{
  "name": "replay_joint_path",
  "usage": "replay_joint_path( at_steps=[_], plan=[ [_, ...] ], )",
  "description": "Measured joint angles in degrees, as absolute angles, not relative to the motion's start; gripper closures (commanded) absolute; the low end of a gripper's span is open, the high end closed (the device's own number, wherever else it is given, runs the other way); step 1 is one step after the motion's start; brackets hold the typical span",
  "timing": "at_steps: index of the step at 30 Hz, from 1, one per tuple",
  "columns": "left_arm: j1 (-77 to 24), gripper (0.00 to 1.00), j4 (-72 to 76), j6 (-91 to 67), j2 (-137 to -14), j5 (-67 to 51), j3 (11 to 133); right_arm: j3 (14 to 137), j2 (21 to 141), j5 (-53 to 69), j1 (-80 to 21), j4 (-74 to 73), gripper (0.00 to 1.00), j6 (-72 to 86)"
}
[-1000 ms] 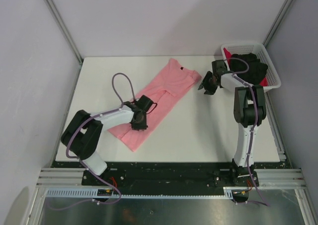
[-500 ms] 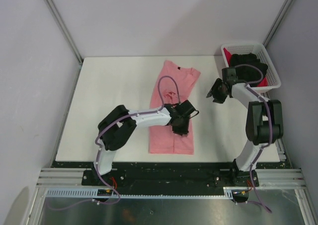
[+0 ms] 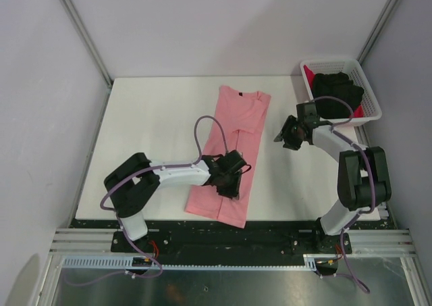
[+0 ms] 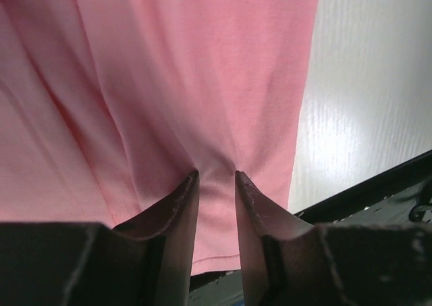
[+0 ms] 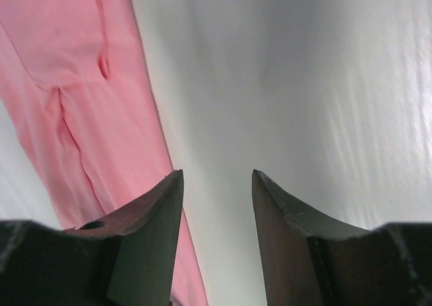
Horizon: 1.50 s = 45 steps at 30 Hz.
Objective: Fold and stack the t-shirts
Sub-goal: Rotate the tshirt 90 degrees
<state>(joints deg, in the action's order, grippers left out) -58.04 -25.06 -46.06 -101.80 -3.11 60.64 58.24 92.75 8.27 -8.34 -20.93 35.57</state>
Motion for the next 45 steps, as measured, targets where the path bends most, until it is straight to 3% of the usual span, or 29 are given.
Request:
replay_joint_path(
  at_steps=[12,28,31,40,45],
  plan=[
    [-58.06,0.66,-24.53,-46.04,-99.53,-3.16,57.98,76.73,115.57,8.88,-9.19,-11.31,0.50,36.71],
    [-58.04,0.67,-26.55,-44.58,-101.54,-3.81,60.69,95.42,129.27,7.97,-8.21,-10.70,0.52,37.87],
    [-58.04,0.67,-26.74,-44.51,-101.71,-3.90,60.93,98.13,130.91,7.62,-8.40,-11.57,0.60,37.78],
    [-58.00,0.67,-27.66,-43.88,-103.48,-4.91,63.20,110.13,138.17,4.73,-8.82,-17.37,0.96,37.08],
    [-57.23,0.67,-27.79,-43.05,-106.50,-5.91,66.92,122.34,144.73,3.51,-8.95,-22.55,1.00,36.29]
  ],
)
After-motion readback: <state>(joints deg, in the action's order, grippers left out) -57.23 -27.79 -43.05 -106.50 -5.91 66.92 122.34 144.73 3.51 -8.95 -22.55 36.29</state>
